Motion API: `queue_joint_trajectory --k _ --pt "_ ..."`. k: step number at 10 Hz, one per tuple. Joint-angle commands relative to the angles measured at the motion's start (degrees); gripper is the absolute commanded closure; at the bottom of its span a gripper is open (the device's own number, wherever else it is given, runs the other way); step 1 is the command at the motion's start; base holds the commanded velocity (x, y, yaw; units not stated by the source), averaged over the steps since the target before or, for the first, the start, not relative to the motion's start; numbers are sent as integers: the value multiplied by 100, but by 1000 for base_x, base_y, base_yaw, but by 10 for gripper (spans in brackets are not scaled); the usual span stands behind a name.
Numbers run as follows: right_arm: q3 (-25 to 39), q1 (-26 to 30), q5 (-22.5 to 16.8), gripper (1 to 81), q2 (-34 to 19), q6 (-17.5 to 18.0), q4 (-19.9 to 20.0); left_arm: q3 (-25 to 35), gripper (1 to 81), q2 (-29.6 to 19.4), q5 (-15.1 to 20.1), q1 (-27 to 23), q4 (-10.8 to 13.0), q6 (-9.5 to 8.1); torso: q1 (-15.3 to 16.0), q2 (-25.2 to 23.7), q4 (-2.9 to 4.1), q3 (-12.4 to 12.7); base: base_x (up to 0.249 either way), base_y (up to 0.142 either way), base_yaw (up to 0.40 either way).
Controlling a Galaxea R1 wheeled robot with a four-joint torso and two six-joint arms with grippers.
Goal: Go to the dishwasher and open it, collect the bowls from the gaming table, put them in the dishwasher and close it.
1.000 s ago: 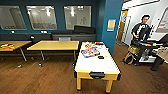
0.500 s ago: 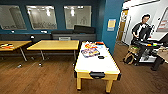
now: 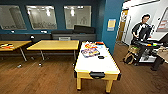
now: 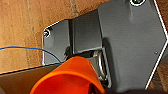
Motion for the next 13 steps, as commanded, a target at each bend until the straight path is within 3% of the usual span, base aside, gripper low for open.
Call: queue_joint_trajectory --k 1,8,13 --pt "15 166 -221 811 13 -20 -99 24 811 -152 10 -220 58 -3 0 0 0 0 0 0 -370" --pt "6 157 -229 811 65 -98 -91 -36 811 -83 63 -211 50 15 5 0 0 0 0 0 -387" --pt "-442 193 -502 811 136 -169 -82 -705 811 226 63 -211 58 15 5 0 0 0 0 0 -390"
